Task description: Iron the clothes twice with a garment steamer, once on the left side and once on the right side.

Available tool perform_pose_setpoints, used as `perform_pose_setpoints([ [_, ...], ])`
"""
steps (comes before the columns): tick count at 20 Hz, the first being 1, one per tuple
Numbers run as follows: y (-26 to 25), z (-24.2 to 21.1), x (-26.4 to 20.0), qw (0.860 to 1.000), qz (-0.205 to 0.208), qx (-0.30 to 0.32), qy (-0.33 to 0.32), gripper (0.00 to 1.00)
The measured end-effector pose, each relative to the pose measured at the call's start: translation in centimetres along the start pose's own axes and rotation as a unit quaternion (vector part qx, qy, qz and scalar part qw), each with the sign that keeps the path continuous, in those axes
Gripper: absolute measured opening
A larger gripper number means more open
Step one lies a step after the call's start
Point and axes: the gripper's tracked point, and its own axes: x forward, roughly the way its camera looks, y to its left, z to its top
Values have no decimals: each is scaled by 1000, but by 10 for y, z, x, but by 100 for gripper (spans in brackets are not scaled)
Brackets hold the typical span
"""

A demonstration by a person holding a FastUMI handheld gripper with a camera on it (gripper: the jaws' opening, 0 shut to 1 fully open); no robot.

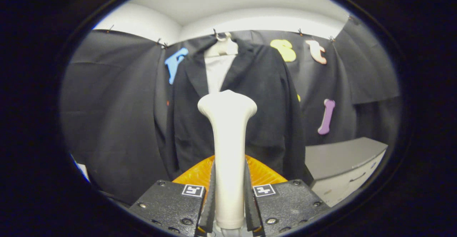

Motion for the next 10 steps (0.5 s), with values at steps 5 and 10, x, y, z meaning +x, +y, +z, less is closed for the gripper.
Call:
perform_pose_setpoints([
  [5,65,69,38,993,59,-22,-100,37],
  [10,97,117,84,985,64,-37,-155,37],
])
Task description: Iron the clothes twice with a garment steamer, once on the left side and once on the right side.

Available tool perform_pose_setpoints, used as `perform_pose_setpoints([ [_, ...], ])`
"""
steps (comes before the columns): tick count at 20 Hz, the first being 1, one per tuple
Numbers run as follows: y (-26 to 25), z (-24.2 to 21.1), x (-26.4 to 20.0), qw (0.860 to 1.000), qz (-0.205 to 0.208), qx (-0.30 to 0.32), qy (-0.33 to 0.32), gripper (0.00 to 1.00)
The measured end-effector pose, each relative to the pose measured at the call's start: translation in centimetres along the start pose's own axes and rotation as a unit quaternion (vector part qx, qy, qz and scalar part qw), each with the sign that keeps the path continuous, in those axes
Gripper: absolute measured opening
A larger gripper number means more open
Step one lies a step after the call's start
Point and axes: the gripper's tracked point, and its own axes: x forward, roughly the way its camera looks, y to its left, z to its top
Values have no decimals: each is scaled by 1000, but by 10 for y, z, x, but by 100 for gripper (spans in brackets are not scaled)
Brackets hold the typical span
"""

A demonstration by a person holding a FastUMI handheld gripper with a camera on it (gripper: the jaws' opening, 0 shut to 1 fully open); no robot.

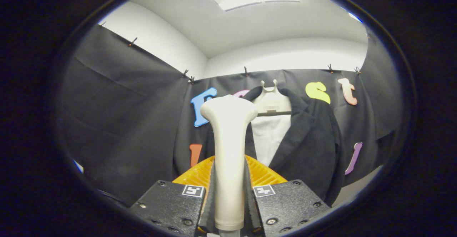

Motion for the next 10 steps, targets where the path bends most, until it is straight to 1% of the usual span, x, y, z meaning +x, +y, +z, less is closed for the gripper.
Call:
perform_pose_setpoints([
  [3,0,15,34,1000,-19,-9,-21,37],
  [5,-3,18,56,999,-31,-19,-25,37],
  [8,-8,6,72,998,-47,-25,-14,37],
  [10,-12,-8,74,999,-50,-21,3,37],
])
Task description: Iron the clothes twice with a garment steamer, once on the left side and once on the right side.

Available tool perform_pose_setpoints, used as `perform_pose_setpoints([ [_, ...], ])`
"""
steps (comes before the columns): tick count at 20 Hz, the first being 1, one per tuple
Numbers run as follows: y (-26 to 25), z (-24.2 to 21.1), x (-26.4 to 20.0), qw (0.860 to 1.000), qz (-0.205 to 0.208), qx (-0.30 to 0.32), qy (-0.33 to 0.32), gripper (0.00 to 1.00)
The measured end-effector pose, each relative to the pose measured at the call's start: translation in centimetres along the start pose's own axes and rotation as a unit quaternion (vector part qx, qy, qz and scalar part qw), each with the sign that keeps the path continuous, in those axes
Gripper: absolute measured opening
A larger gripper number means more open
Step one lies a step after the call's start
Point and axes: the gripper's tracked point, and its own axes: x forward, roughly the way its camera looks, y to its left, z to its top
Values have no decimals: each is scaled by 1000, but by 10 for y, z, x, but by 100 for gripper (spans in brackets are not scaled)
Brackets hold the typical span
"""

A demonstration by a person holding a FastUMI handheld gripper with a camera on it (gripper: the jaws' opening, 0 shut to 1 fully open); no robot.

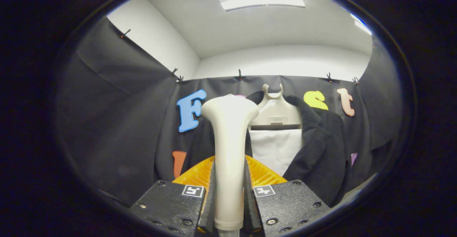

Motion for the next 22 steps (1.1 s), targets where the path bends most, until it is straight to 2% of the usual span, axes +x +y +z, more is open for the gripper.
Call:
perform_pose_setpoints([
  [5,-2,-29,-10,1000,8,-4,29,37],
  [16,-21,-82,-68,997,-10,0,73,37],
  [22,-19,-110,-92,994,-1,5,113,37],
])
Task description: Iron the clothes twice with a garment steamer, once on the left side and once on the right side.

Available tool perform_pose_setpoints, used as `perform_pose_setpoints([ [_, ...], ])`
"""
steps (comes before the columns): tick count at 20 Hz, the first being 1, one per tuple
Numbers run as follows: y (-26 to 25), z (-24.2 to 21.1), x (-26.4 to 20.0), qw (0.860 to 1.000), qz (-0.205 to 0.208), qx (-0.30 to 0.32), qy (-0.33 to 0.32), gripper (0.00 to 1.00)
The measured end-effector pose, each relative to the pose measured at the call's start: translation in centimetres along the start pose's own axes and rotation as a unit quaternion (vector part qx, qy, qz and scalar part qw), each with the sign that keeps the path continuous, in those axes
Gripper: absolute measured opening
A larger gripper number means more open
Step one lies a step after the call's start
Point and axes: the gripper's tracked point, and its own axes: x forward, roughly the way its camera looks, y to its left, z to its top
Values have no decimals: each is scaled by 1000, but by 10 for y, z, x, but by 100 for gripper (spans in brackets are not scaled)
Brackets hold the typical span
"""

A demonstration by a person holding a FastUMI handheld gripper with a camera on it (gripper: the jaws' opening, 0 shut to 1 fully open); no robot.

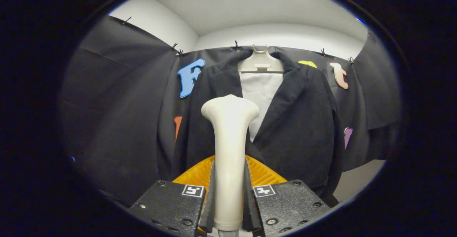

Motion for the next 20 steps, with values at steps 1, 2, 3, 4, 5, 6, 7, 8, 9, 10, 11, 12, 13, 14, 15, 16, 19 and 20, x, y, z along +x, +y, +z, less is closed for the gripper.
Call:
perform_pose_setpoints([
  [1,-1,-6,-3,1000,0,-1,6,37],
  [2,-1,-10,-6,1000,1,-1,10,37],
  [3,-1,-16,-9,1000,1,-2,17,37],
  [4,-1,-22,-11,1000,2,-2,22,37],
  [5,-3,-28,-13,1000,1,-3,30,37],
  [6,-3,-34,-15,999,0,-1,37,37],
  [7,-4,-40,-18,999,1,0,45,37],
  [8,-4,-45,-20,999,2,1,51,37],
  [9,-4,-50,-23,998,3,1,57,37],
  [10,-3,-54,-25,998,5,1,63,37],
  [11,-1,-59,-28,998,7,-1,68,37],
  [12,-1,-63,-31,997,10,-1,71,37],
  [13,0,-67,-33,997,12,-3,75,37],
  [14,1,-71,-35,997,15,-4,80,37],
  [15,1,-76,-38,996,17,-4,86,37],
  [16,0,-80,-41,996,19,-4,91,37],
  [19,-1,-94,-48,994,18,-4,108,37],
  [20,-2,-100,-51,993,19,-3,116,37],
])
